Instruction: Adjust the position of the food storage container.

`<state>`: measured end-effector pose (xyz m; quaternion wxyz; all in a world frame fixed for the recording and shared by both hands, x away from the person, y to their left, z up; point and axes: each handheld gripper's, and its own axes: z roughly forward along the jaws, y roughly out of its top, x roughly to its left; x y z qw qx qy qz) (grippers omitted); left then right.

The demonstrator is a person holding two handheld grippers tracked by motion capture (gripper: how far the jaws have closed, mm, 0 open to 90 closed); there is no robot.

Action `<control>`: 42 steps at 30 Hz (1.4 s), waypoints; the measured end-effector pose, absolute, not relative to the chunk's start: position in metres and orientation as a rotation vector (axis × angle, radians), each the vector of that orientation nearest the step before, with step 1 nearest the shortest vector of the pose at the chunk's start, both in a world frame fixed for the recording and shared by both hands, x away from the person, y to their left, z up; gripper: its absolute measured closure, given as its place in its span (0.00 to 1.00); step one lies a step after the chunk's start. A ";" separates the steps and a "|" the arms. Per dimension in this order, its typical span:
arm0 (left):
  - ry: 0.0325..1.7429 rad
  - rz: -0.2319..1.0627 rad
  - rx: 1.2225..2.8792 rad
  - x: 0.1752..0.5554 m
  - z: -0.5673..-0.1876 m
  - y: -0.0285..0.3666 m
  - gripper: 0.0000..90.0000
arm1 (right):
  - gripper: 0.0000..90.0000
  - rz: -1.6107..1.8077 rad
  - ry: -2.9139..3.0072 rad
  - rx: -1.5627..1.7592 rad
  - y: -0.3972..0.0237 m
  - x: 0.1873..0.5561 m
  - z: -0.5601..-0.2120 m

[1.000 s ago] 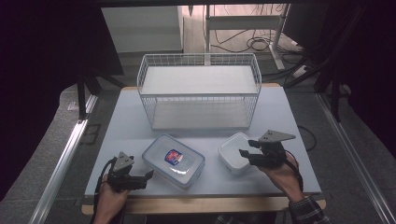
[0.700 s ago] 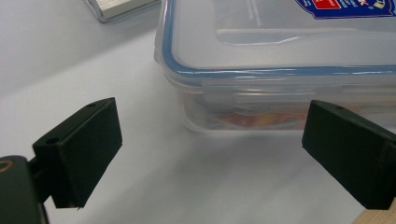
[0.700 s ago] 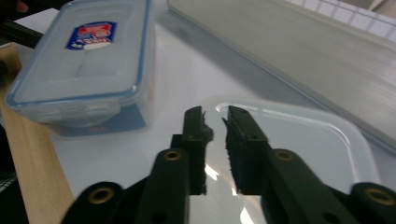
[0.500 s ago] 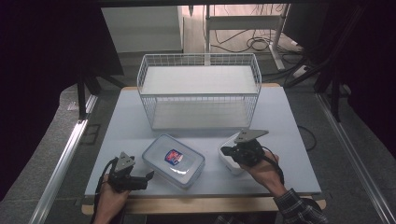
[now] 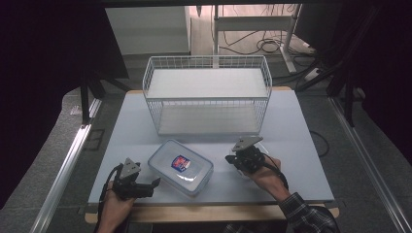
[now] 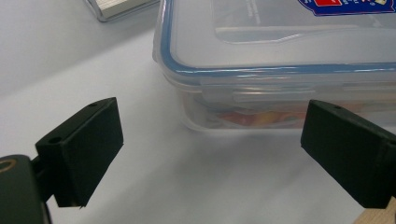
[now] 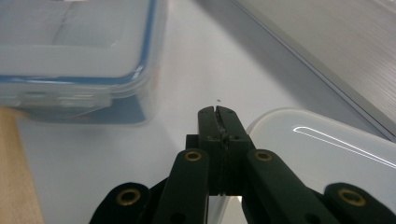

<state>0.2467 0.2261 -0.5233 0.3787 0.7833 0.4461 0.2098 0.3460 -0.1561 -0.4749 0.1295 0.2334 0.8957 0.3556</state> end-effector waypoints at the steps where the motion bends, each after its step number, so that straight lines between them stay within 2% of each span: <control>1: 1.141 0.536 2.001 0.247 -0.523 0.226 0.06 | 0.99 1.028 2.592 0.689 -0.158 0.348 -0.475; 20: 1.136 0.527 2.007 0.247 -0.524 0.226 0.06 | 0.99 0.966 2.445 0.934 -0.218 0.383 -0.471; 42: 1.123 0.500 2.017 0.248 -0.524 0.226 0.09 | 0.99 0.932 2.284 1.143 -0.289 0.396 -0.469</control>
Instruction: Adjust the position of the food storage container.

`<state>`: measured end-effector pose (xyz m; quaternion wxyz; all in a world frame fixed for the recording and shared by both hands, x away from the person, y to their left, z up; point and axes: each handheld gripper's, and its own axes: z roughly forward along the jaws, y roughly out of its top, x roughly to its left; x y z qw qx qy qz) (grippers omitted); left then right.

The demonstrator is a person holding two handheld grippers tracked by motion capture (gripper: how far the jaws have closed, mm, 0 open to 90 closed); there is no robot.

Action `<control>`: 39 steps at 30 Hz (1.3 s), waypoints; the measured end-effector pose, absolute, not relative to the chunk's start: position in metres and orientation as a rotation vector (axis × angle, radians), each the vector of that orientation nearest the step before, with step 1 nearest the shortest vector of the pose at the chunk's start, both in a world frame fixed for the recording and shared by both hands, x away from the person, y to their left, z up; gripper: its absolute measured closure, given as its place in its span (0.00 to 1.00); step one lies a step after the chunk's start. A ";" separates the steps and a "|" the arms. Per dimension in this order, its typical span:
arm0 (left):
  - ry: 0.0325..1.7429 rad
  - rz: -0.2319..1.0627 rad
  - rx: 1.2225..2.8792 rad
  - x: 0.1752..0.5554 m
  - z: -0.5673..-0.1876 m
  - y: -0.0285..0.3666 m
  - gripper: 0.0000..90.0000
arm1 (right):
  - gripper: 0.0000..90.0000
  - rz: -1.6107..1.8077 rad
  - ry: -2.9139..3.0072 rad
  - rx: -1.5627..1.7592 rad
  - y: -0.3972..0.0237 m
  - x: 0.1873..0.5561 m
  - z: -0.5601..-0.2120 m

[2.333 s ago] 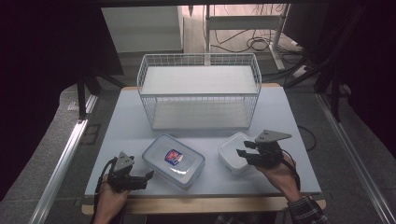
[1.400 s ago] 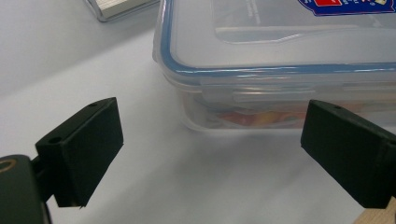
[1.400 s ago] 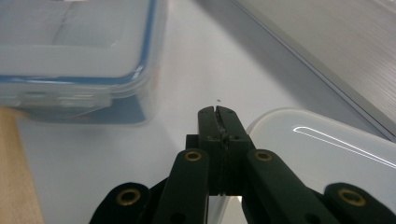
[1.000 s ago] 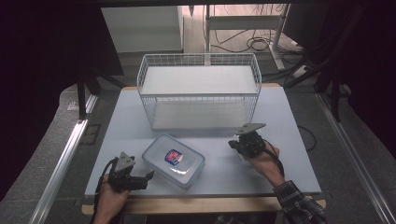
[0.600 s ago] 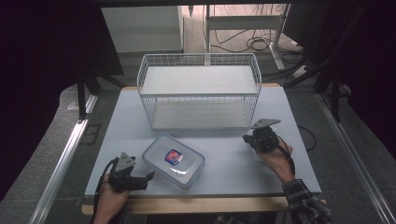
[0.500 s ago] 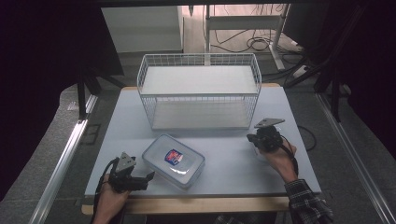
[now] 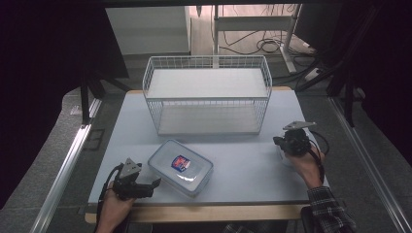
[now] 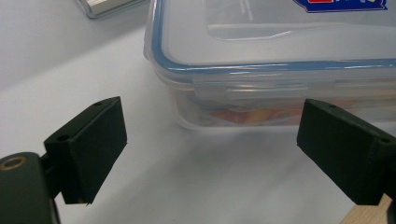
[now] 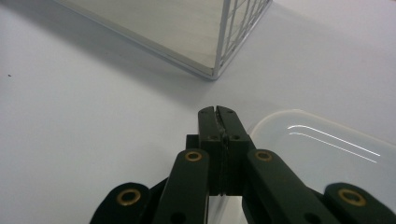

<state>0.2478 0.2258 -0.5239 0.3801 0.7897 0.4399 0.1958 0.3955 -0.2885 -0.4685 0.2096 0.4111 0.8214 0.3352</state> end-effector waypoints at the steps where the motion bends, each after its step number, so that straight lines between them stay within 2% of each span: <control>1: 1.127 0.507 2.015 0.247 -0.524 0.226 0.09 | 0.99 0.930 2.281 1.141 -0.288 0.395 -0.468; 9: 1.159 0.431 1.969 0.250 -0.522 0.239 0.09 | 0.94 0.987 2.307 1.086 -0.279 0.383 -0.463; 15: 1.184 0.448 1.980 0.255 -0.518 0.248 0.19 | 0.93 1.031 2.345 1.031 -0.272 0.372 -0.460; 18: 1.185 0.392 1.962 0.262 -0.517 0.254 0.24 | 0.97 1.038 2.350 0.992 -0.266 0.366 -0.459; 21: 1.179 0.366 1.952 0.265 -0.515 0.258 0.40 | 0.99 1.056 2.357 0.971 -0.262 0.362 -0.458; 23: 1.149 0.299 1.948 0.273 -0.517 0.265 0.44 | 0.99 1.070 2.366 0.932 -0.256 0.355 -0.456; 30: 1.141 0.311 1.955 0.282 -0.519 0.280 0.62 | 0.99 1.040 2.388 0.869 -0.241 0.342 -0.459; 36: 1.201 0.372 1.945 0.292 -0.520 0.285 0.91 | 0.99 1.082 2.428 0.828 -0.226 0.326 -0.462; 39: 1.188 0.370 2.007 0.302 -0.522 0.272 1.00 | 0.99 1.108 2.453 0.819 -0.220 0.319 -0.465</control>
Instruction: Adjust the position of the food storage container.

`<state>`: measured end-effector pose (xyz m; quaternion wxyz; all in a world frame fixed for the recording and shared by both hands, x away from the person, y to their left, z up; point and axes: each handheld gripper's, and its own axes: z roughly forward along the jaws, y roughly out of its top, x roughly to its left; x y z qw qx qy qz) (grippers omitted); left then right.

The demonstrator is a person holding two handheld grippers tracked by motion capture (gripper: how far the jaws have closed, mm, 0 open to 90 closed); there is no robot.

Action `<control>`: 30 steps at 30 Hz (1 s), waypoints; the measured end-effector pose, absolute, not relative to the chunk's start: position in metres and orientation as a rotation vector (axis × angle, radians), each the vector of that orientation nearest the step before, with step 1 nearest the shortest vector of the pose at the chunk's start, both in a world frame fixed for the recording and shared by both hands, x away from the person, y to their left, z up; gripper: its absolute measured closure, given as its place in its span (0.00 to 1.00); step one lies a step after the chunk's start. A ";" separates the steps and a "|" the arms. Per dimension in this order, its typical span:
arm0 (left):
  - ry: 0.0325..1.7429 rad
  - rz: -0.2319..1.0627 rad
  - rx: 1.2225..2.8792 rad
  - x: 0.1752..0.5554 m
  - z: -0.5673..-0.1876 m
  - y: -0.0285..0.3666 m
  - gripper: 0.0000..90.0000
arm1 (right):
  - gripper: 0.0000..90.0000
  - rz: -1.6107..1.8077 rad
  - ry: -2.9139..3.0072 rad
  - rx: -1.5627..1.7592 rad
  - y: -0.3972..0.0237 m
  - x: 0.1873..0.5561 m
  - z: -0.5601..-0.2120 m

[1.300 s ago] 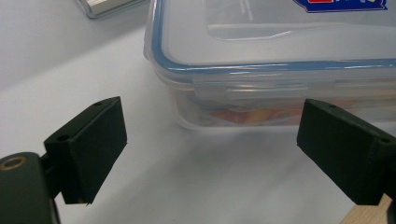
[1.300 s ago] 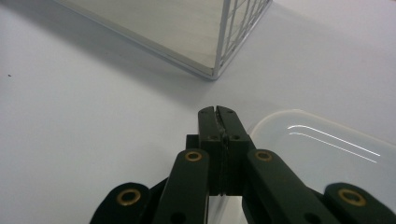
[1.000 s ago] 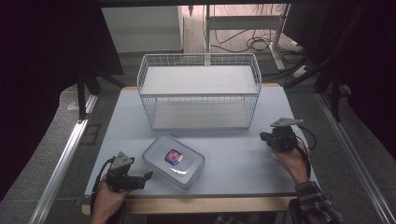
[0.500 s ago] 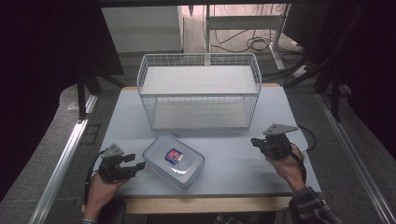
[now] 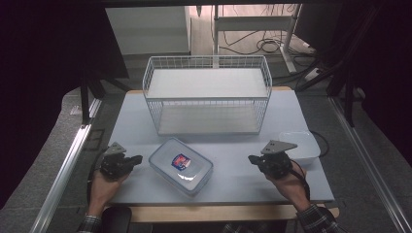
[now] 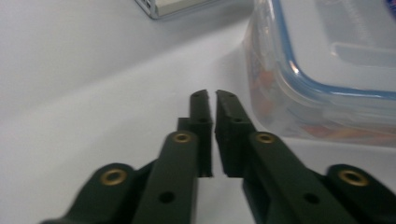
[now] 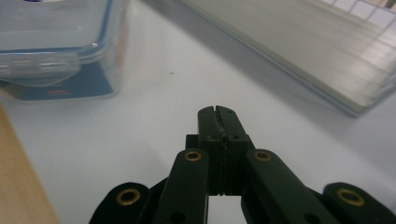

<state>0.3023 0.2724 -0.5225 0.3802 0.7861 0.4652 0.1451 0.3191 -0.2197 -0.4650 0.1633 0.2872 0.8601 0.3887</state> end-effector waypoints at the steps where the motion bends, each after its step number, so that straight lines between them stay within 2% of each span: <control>1: 1.178 0.364 2.028 0.304 -0.524 0.268 1.00 | 0.99 1.112 2.463 0.815 -0.217 0.317 -0.466; 6: 1.137 0.339 2.092 0.304 -0.526 0.252 1.00 | 0.99 1.134 2.501 0.805 -0.210 0.310 -0.471; 7: 1.148 0.378 2.121 0.302 -0.525 0.246 1.00 | 0.99 1.139 2.521 0.804 -0.207 0.307 -0.473; 17: 1.136 0.335 2.128 0.298 -0.525 0.231 1.00 | 0.99 1.201 2.628 0.829 -0.195 0.299 -0.484; 22: 1.076 0.306 2.157 0.295 -0.523 0.210 1.00 | 0.99 1.162 2.687 0.775 -0.180 0.293 -0.493; 30: 1.040 0.264 2.172 0.293 -0.522 0.187 1.00 | 0.99 1.113 2.671 0.799 -0.183 0.296 -0.495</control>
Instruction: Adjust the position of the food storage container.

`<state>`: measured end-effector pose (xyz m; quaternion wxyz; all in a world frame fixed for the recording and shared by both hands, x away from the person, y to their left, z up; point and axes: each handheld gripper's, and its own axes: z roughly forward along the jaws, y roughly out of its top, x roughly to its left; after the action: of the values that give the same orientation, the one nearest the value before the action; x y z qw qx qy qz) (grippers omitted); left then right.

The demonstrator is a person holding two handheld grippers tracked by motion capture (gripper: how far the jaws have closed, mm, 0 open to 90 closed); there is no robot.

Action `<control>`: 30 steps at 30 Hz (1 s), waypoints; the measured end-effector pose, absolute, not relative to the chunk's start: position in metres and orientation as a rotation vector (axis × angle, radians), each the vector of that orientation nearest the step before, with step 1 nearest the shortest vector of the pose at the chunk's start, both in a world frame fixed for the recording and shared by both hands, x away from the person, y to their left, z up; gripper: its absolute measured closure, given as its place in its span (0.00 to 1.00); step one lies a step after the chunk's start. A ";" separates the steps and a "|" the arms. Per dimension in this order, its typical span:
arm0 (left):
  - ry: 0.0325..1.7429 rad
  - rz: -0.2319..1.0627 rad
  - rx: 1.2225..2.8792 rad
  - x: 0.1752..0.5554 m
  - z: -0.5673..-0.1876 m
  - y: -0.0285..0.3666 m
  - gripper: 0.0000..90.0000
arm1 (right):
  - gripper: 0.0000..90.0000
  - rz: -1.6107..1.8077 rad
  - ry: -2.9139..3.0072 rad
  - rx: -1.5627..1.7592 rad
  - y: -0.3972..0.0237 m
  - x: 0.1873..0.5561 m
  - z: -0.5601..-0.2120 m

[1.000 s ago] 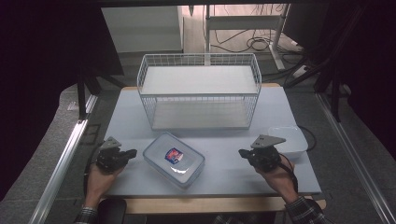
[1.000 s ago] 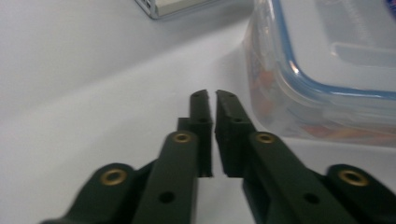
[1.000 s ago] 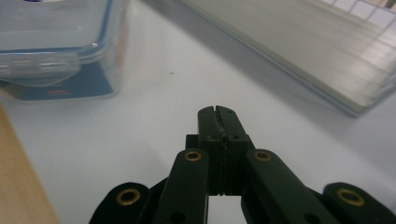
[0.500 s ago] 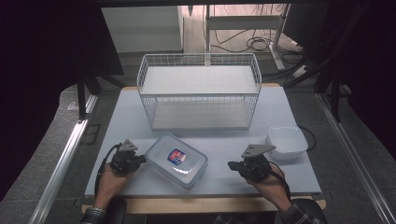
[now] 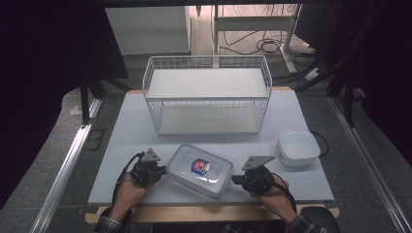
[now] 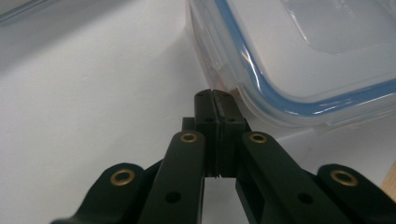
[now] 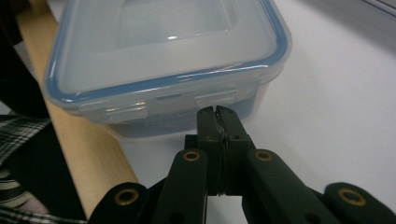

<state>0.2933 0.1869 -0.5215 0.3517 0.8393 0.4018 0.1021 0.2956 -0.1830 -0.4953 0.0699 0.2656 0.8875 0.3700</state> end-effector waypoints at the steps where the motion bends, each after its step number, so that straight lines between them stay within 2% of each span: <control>1: 1.040 0.244 2.166 0.294 -0.522 0.186 1.00 | 0.99 1.115 2.666 0.816 -0.185 0.297 -0.495; 14: 0.986 0.190 2.186 0.292 -0.522 0.161 1.00 | 0.99 1.050 2.552 0.921 -0.203 0.324 -0.495; 27: 0.967 0.207 2.171 0.293 -0.519 0.150 1.00 | 0.99 1.020 2.506 0.946 -0.213 0.339 -0.494; 30: 0.978 0.234 2.158 0.291 -0.517 0.155 0.94 | 0.95 1.020 2.492 0.920 -0.214 0.336 -0.489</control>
<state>0.2913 0.1550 -0.5165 0.3712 0.8417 0.3813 0.0913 0.3357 -0.2144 -0.4887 0.1477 0.3197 0.8662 0.3545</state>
